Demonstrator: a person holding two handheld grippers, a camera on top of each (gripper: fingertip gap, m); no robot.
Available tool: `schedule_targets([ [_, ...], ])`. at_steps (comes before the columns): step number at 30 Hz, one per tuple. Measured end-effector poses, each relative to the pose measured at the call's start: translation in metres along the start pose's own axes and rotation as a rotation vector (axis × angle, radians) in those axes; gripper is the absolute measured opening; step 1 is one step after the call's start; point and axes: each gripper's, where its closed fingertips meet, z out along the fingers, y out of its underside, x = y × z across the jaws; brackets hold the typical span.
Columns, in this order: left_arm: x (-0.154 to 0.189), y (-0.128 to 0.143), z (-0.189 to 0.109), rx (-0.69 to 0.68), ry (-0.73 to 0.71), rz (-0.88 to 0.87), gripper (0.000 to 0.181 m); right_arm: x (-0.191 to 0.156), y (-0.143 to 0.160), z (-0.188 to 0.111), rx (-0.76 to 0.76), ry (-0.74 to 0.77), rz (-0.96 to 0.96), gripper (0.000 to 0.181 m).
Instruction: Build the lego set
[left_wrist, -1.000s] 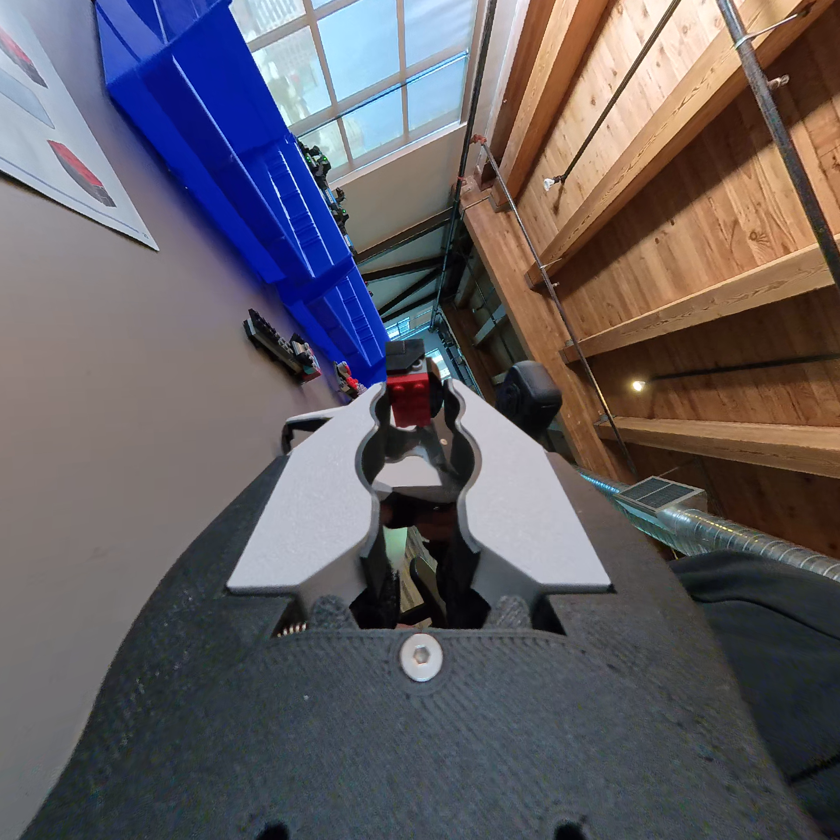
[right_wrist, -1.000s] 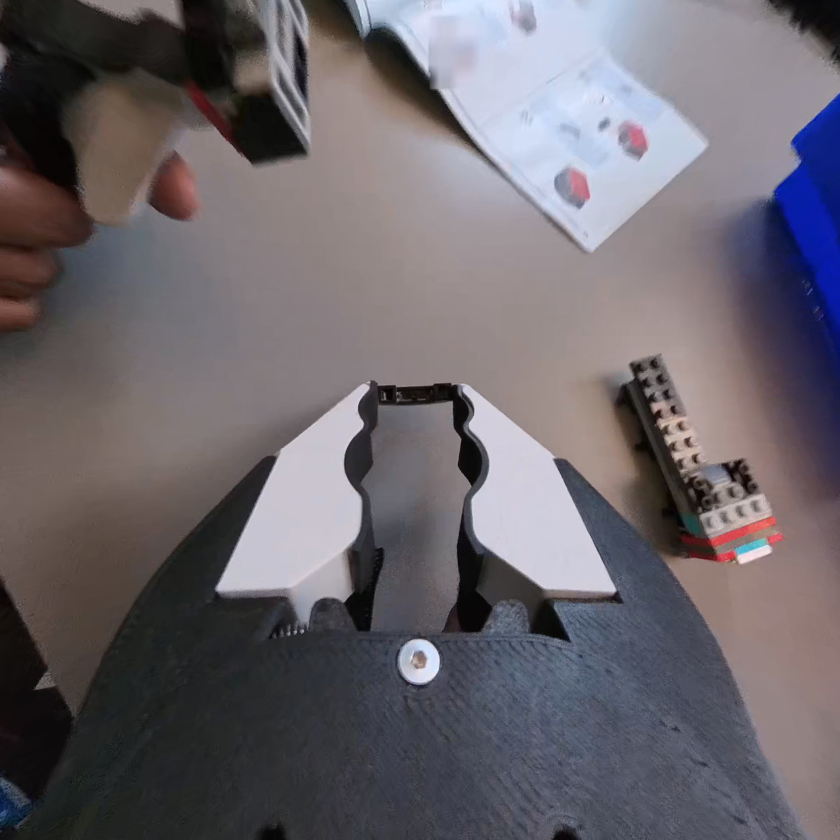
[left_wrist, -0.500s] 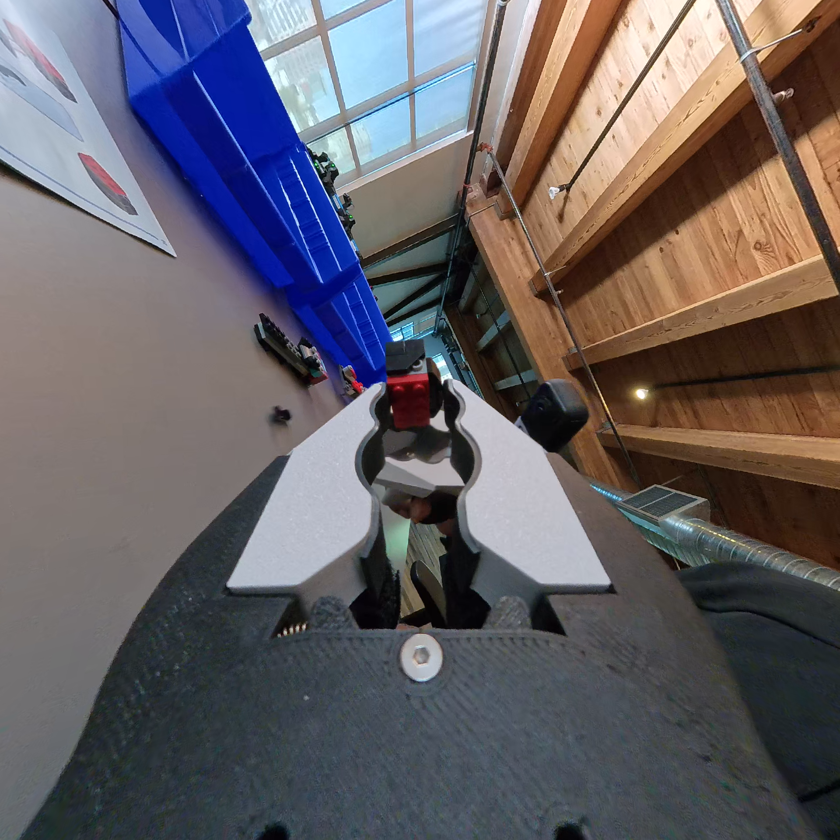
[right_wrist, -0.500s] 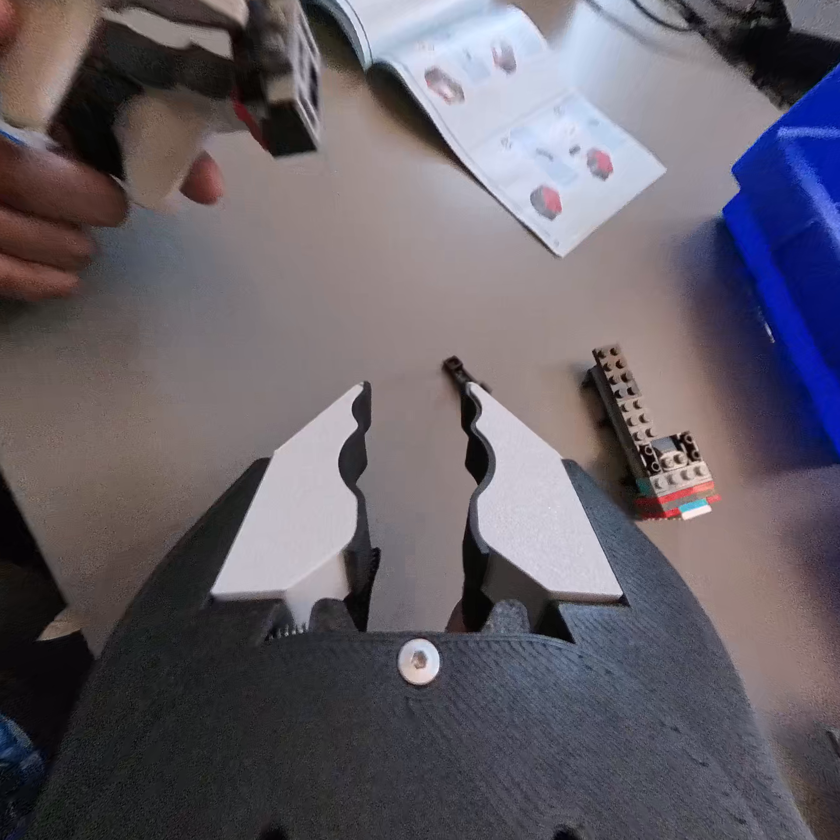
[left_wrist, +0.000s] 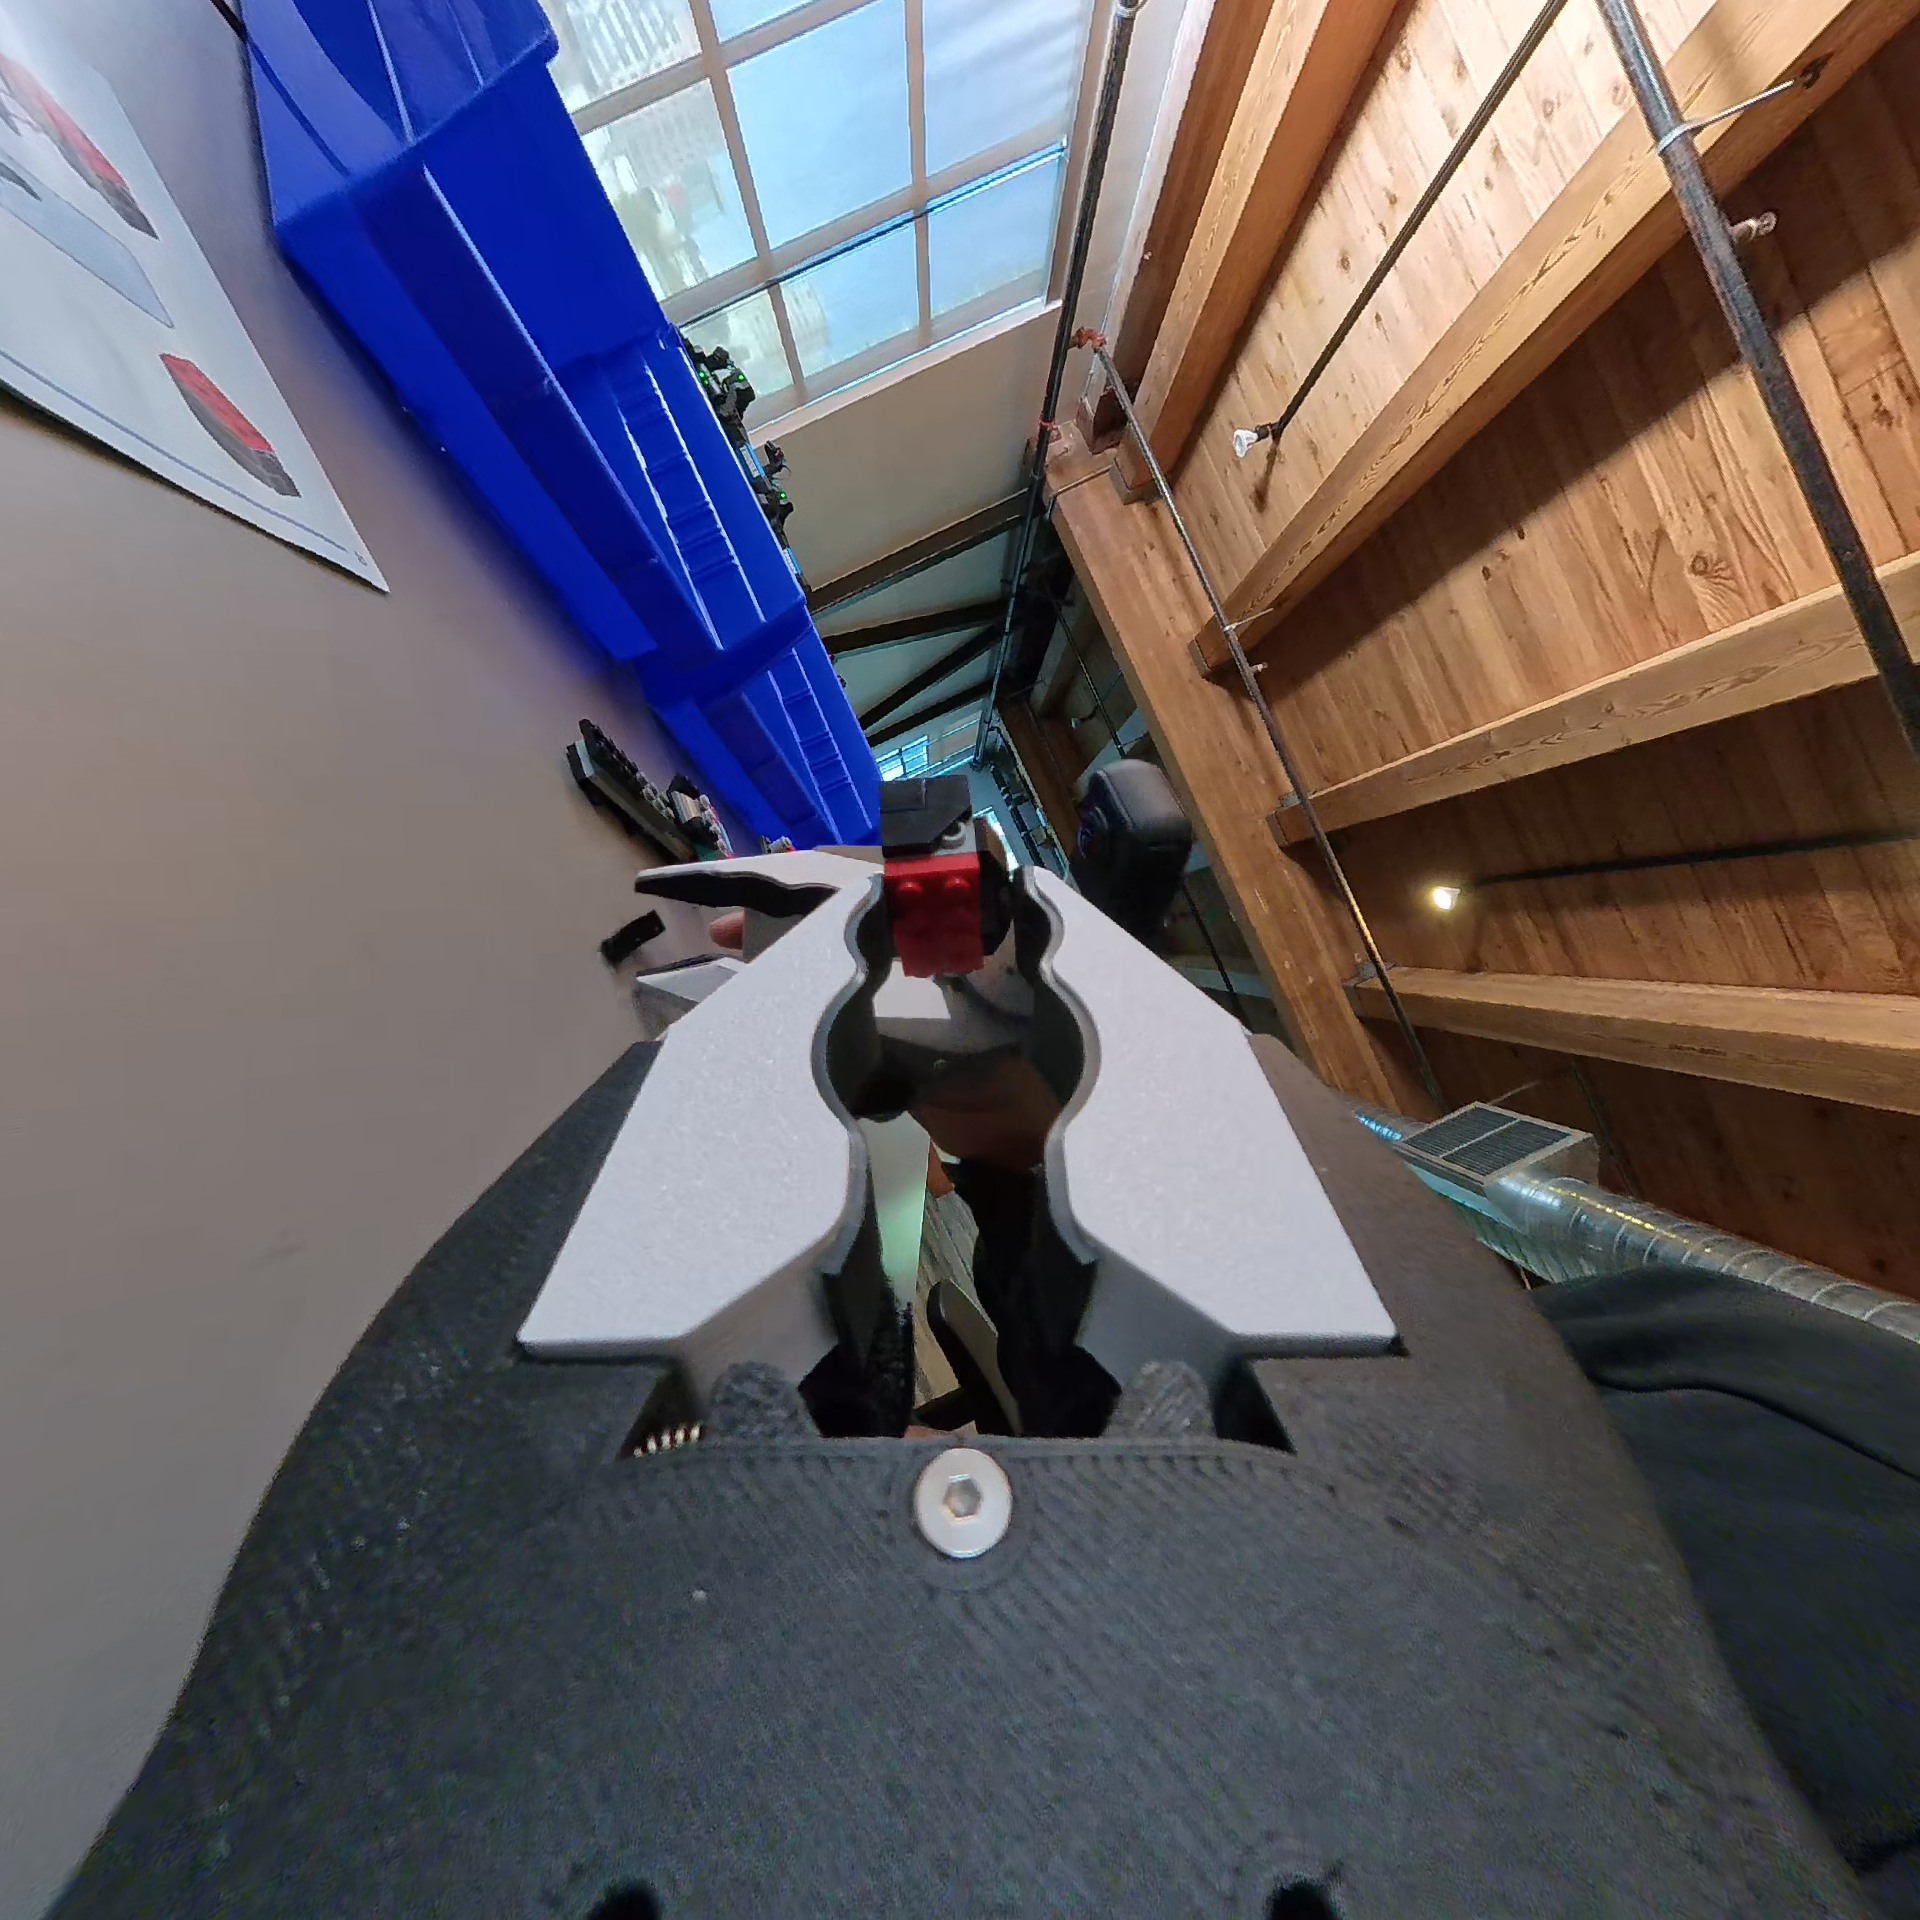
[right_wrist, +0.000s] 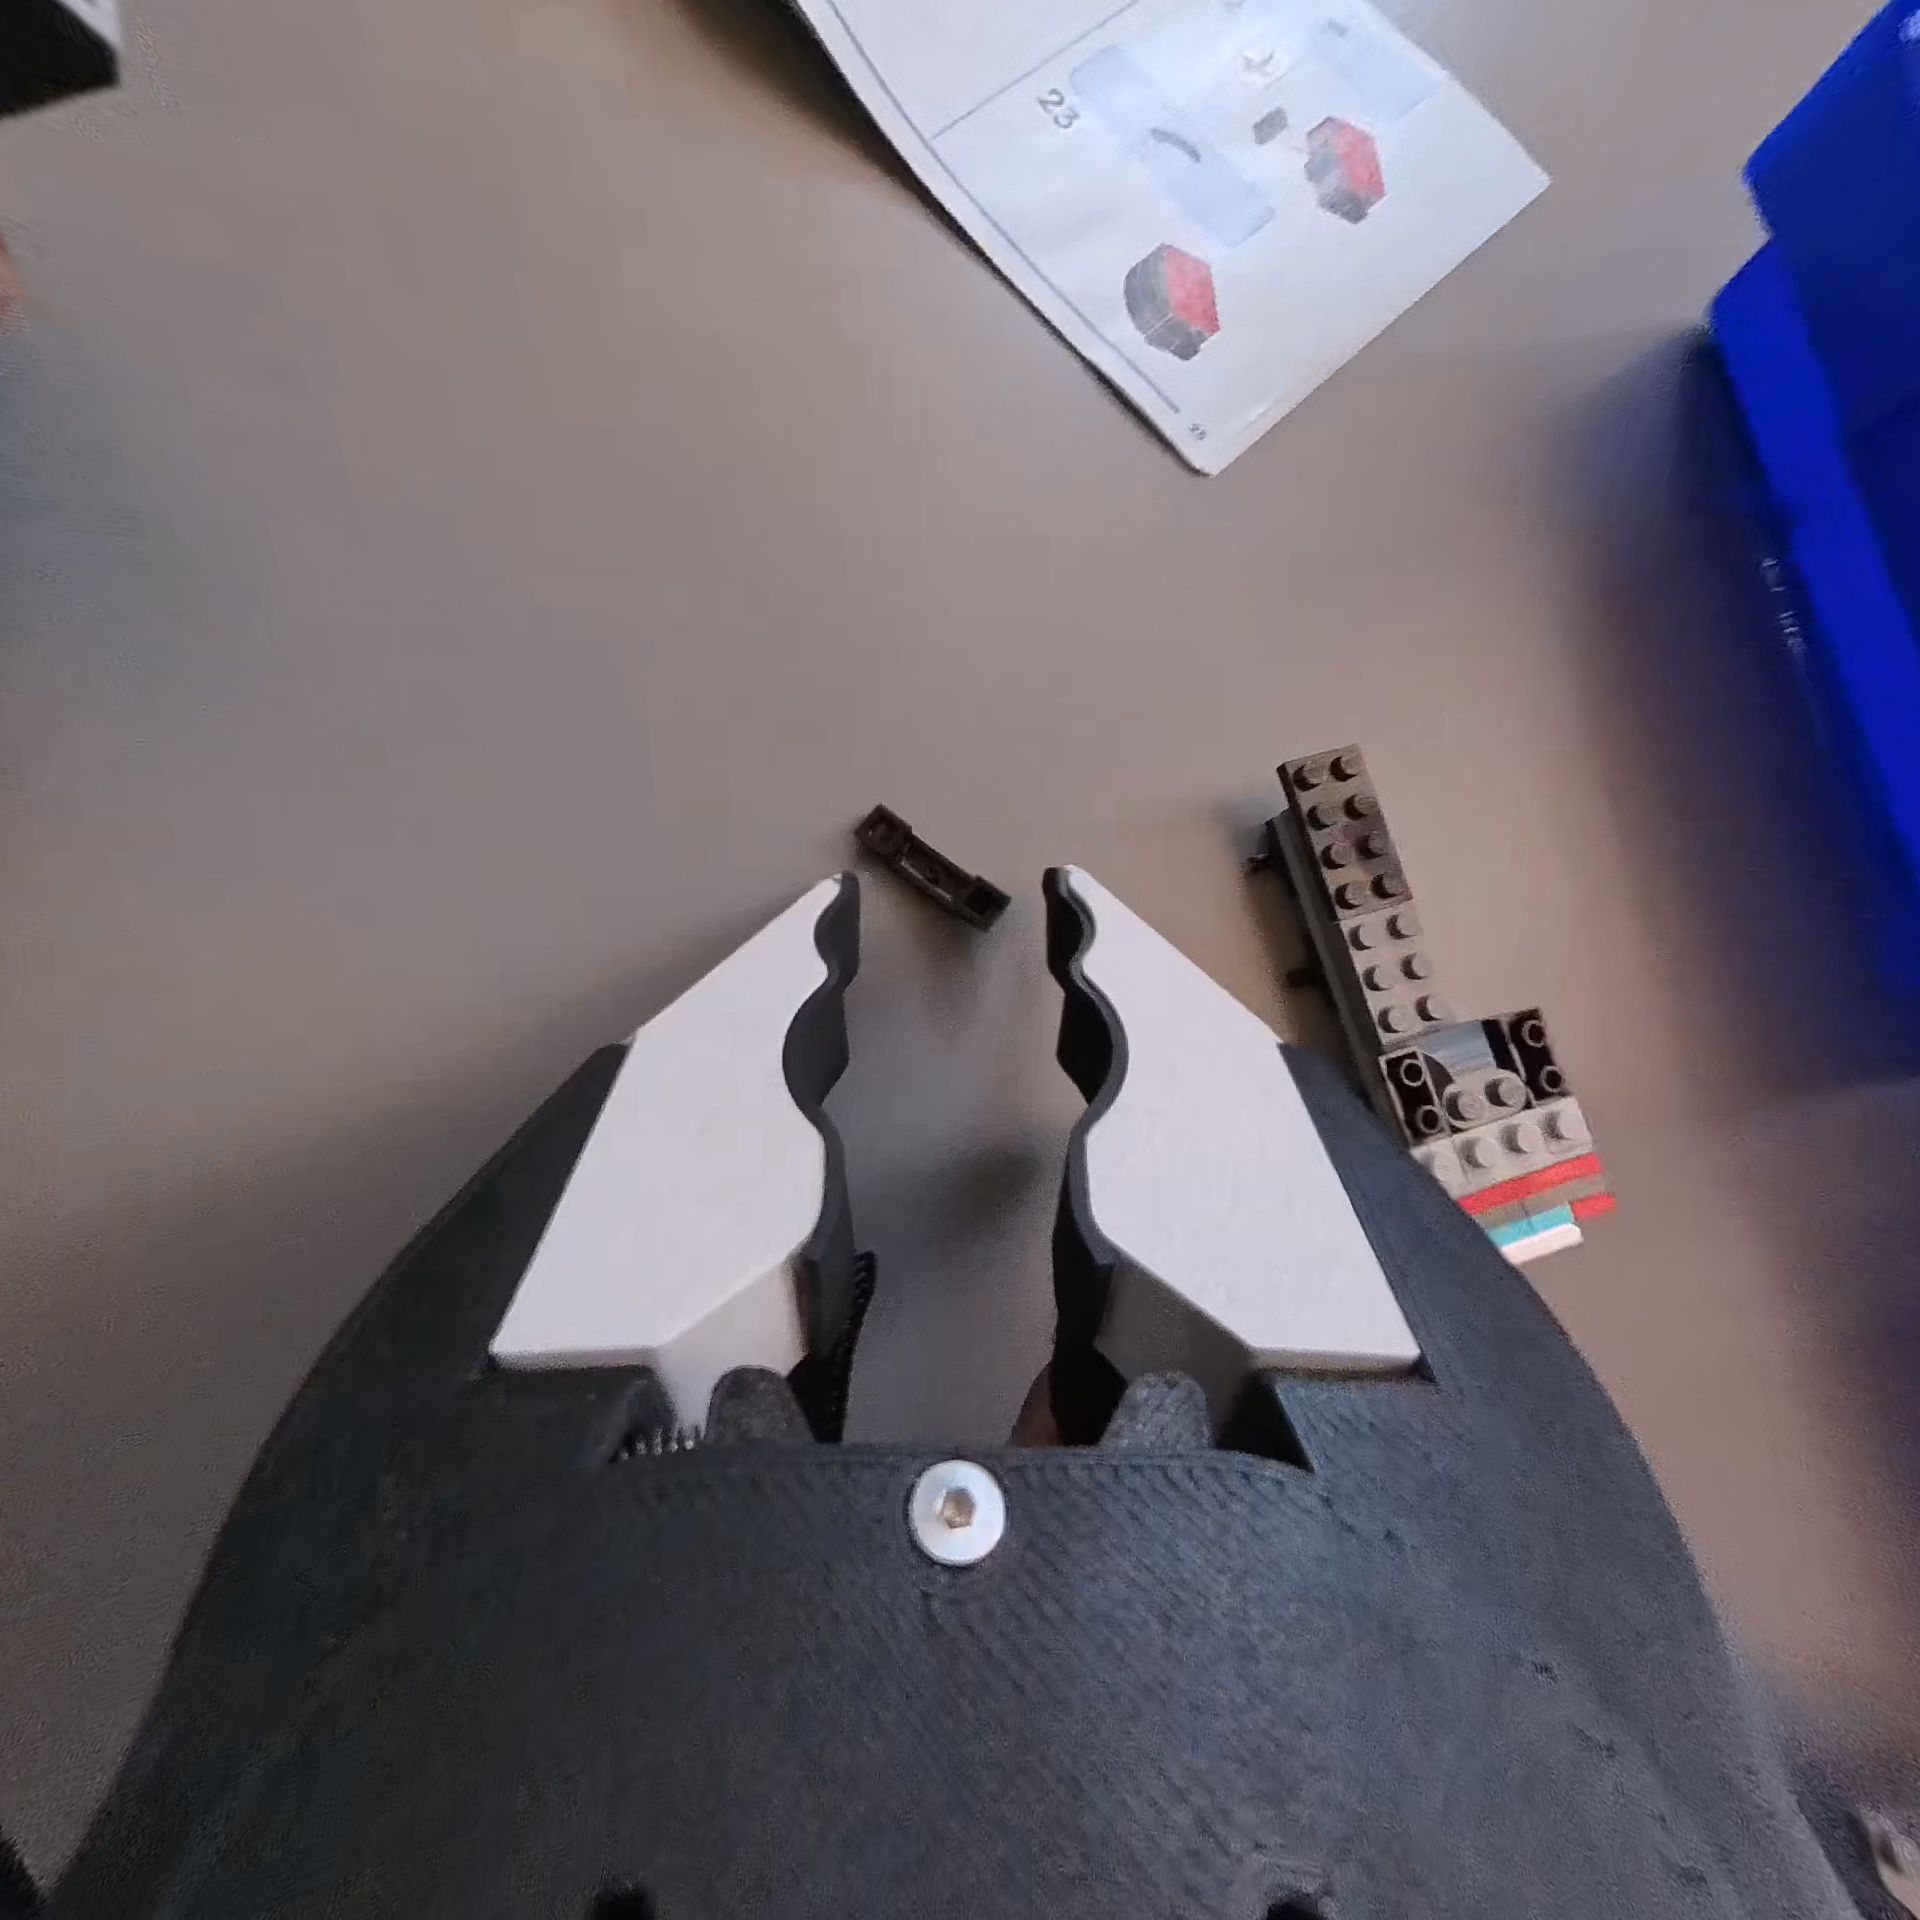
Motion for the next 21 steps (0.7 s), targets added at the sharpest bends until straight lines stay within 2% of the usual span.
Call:
schedule_targets([
  [3,0.0,-0.001,-0.001,0.001,0.004,0.001,0.023,-0.002,0.003,-0.001,-0.01,-0.082,0.046,0.029],
  [5,0.001,-0.001,-0.001,0.001,0.005,0.001,0.023,-0.001,0.004,-0.002,-0.008,-0.084,0.039,0.011],
  [6,0.001,-0.001,-0.002,0.001,0.006,0.002,0.023,-0.002,0.002,-0.003,0.003,-0.078,0.032,0.01],
  [10,0.001,-0.001,-0.002,-0.001,0.004,0.004,0.022,-0.01,-0.015,-0.015,0.08,-0.085,0.004,0.01],
  [16,0.0,0.0,0.0,-0.007,-0.01,0.016,0.023,-0.02,-0.056,-0.051,0.201,-0.059,-0.106,0.015],
  [21,-0.001,0.001,0.0,-0.01,-0.023,0.027,0.023,-0.021,-0.061,-0.059,0.214,-0.037,-0.107,0.021],
])
